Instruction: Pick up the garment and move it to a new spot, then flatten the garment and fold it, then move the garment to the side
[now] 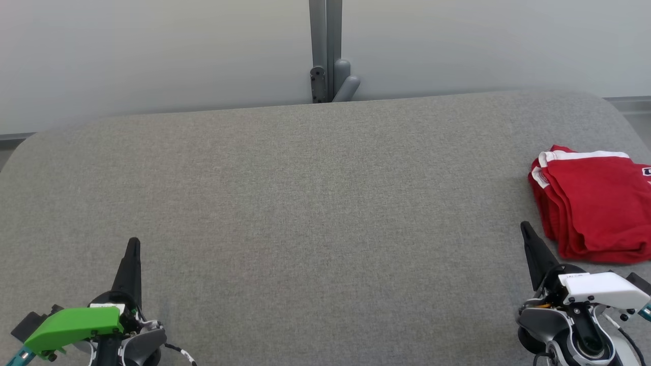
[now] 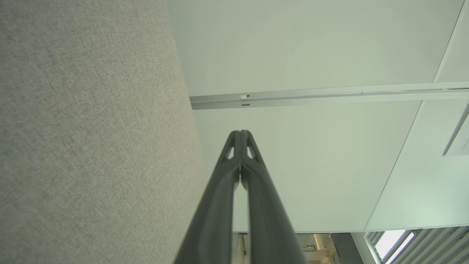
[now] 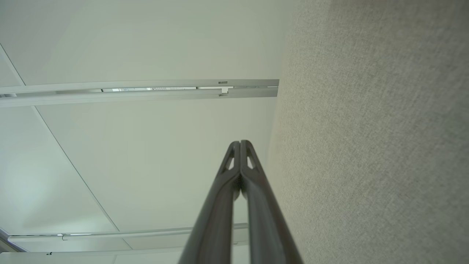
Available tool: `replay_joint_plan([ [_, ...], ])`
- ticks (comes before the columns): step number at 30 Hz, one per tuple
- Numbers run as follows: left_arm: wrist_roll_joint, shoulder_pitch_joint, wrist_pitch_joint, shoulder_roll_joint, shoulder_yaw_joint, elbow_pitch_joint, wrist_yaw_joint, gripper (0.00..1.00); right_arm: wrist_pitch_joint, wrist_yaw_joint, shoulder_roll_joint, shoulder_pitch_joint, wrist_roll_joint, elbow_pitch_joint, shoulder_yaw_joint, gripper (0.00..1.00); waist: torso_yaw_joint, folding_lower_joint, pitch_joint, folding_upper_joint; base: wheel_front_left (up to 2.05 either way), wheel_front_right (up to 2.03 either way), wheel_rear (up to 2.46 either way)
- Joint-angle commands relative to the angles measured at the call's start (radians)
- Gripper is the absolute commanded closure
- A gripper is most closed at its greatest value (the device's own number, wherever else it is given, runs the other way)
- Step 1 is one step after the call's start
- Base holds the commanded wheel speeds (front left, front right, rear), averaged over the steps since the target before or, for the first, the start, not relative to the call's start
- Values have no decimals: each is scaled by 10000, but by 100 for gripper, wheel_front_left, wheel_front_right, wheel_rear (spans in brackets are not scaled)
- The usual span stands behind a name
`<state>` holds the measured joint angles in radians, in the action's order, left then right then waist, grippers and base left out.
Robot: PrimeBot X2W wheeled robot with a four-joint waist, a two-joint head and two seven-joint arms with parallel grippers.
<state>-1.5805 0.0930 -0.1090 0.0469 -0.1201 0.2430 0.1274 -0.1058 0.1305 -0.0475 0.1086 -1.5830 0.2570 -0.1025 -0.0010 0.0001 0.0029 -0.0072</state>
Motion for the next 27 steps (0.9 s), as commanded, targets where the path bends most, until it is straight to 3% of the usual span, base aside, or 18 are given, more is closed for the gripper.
replay_joint_plan([
  [1, -282, 170, -59, 60, -31, -38, 57, 100, -86, 4, -50, 123, -239, -79, -37, 100, 5, -1, 1, 71, 0, 0, 0],
  [27, -336, 179, -102, 62, -41, -44, 57, 100, -97, 4, -50, 118, -336, -85, -44, 100, 10, -1, 2, 72, 0, 0, 0],
])
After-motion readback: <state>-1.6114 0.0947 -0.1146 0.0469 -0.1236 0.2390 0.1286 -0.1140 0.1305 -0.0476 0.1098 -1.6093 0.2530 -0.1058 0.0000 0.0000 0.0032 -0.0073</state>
